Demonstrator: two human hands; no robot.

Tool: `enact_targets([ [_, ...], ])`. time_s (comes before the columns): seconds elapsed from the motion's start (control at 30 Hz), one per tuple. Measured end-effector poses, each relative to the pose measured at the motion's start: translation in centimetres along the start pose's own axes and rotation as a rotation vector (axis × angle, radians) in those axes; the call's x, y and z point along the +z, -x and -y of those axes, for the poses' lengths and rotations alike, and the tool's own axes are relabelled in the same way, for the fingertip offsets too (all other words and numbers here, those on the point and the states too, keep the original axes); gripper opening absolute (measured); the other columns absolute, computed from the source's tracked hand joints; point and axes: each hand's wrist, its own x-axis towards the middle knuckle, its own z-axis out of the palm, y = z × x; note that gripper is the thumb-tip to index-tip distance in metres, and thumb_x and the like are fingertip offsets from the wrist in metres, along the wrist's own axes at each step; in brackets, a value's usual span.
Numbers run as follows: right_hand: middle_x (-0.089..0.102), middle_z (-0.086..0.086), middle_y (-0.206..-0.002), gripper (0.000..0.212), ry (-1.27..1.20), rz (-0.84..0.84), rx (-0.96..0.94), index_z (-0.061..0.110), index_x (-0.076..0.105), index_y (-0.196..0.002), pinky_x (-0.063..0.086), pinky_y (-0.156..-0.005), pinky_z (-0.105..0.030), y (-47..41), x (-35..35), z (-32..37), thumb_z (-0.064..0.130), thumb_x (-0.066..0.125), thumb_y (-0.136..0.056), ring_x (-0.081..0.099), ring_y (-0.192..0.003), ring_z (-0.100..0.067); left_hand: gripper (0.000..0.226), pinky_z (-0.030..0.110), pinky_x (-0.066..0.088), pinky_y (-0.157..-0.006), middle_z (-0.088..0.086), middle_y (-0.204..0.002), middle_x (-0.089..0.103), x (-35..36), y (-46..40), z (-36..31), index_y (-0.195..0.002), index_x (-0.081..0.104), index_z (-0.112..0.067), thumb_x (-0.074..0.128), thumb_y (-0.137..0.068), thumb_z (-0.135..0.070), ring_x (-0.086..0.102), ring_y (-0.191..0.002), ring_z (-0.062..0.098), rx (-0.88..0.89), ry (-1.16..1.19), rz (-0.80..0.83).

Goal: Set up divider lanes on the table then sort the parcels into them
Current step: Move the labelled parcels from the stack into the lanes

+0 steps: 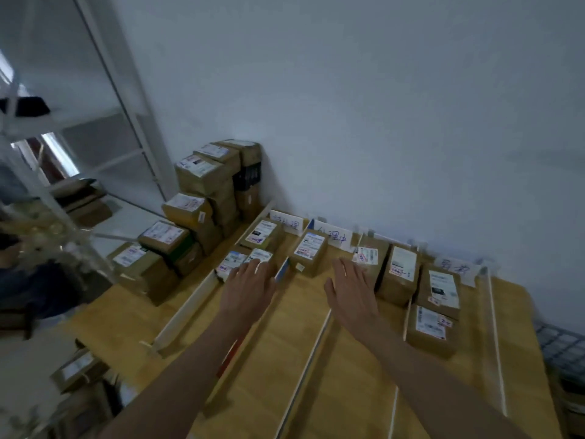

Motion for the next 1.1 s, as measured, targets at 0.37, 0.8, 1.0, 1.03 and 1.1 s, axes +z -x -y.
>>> enact_targets([
  [0.37, 0.052, -0.005, -0.135, 0.04, -0.077, 0.023, -0.05, 0.016, 0.045, -0.138, 0.045, -0.103, -0.04, -4.0, 6.0, 16.8, 0.028, 0.041, -0.101, 0.049, -0.125, -0.022, 0.037, 0.037, 0.041, -0.101, 0.0, -0.128, 0.058, -2.7, 2.8, 17.6, -0.128, 0.055, -0.019, 0.038, -0.102, -0.04, 0.054, -0.118, 0.019, -0.063, 0.025, -0.052],
  [0.8, 0.05, -0.004, -0.136, 0.039, -0.07, 0.054, -0.067, 0.017, 0.045, -0.138, 0.043, -0.1, -0.038, -11.1, 10.7, 29.2, 0.032, 0.04, -0.102, 0.05, -0.123, -0.023, 0.05, 0.041, 0.035, -0.111, 0.004, -0.142, 0.051, -3.8, -0.7, 32.3, -0.135, 0.05, -0.02, 0.023, -0.102, -0.045, 0.047, -0.131, 0.022, -0.125, -0.022, 0.026],
  [1.0, 0.049, -0.005, -0.138, 0.041, -0.081, 0.028, -0.051, 0.017, 0.043, -0.14, 0.042, -0.103, -0.039, -17.0, 13.3, 32.3, 0.032, 0.038, -0.103, 0.048, -0.125, -0.023, 0.053, 0.041, 0.028, -0.115, 0.005, -0.15, 0.044, -2.9, -5.7, 37.3, -0.144, 0.044, -0.018, 0.029, -0.102, -0.047, 0.04, -0.137, 0.023, -0.136, -0.004, 0.047],
  [1.03, 0.048, -0.005, -0.138, 0.041, -0.078, 0.023, -0.044, 0.017, 0.043, -0.14, 0.042, -0.103, -0.039, -18.1, 13.8, 32.7, 0.033, 0.038, -0.103, 0.048, -0.126, -0.023, 0.053, 0.041, 0.029, -0.114, 0.005, -0.148, 0.045, -2.7, -6.8, 38.2, -0.143, 0.045, -0.018, 0.03, -0.102, -0.048, 0.041, -0.136, 0.023, -0.135, -0.001, 0.051],
  [1.1, 0.049, -0.004, -0.138, 0.041, -0.081, 0.018, -0.022, 0.017, 0.043, -0.139, 0.042, -0.102, -0.039, -20.2, 14.7, 33.4, 0.034, 0.038, -0.103, 0.05, -0.124, -0.023, 0.052, 0.04, 0.03, -0.114, 0.004, -0.146, 0.047, -2.5, -8.7, 40.0, -0.143, 0.045, -0.018, 0.03, -0.102, -0.047, 0.043, -0.134, 0.022, -0.112, -0.023, 0.07],
])
